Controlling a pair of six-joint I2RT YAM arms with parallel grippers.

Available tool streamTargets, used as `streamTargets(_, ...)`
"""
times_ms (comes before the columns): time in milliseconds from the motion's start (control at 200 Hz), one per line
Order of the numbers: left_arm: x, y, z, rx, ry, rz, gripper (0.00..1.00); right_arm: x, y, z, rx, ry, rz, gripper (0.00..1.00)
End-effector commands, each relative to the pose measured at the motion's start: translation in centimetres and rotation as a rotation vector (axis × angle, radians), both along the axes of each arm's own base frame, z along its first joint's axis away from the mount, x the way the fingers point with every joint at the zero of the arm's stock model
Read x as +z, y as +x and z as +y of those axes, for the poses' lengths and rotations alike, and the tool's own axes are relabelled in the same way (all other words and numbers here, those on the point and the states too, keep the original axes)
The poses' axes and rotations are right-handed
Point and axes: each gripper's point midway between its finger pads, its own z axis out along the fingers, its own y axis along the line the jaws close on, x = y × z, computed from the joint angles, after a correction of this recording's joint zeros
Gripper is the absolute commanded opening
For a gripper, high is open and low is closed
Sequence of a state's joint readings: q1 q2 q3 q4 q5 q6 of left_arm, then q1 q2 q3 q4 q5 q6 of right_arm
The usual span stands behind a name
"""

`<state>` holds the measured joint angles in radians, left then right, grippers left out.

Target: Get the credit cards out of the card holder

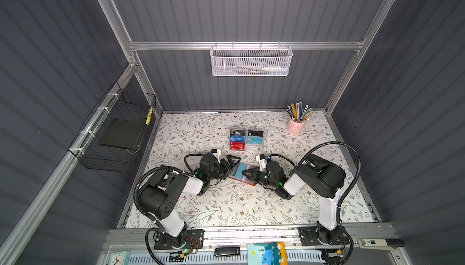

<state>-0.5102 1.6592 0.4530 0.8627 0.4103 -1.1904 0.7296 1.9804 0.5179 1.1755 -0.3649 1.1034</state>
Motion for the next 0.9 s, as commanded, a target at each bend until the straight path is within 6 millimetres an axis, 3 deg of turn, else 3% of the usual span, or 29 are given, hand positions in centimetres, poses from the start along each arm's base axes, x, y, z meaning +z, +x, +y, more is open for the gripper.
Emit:
streamTargets(0, -4.1, -3.0, 0.1, -0.047, 0.054, 0.167, 1.00, -2.1, -0.5, -0.1, 0.011, -0.085, 0.033, 0.12)
streamTargets(395, -4.3, -3.4, 0.3, -0.044, 0.053, 0.170, 1.00, -3.3, -0.1, -1.4, -0.037, -0.185, 0.041, 0.04)
streamTargets(895, -5.1, -4.4, 1.0, -0.040, 0.071, 0.185, 1.00, -3.2, 0.3, -2.6, -0.022, -0.264, 0.021, 0.01)
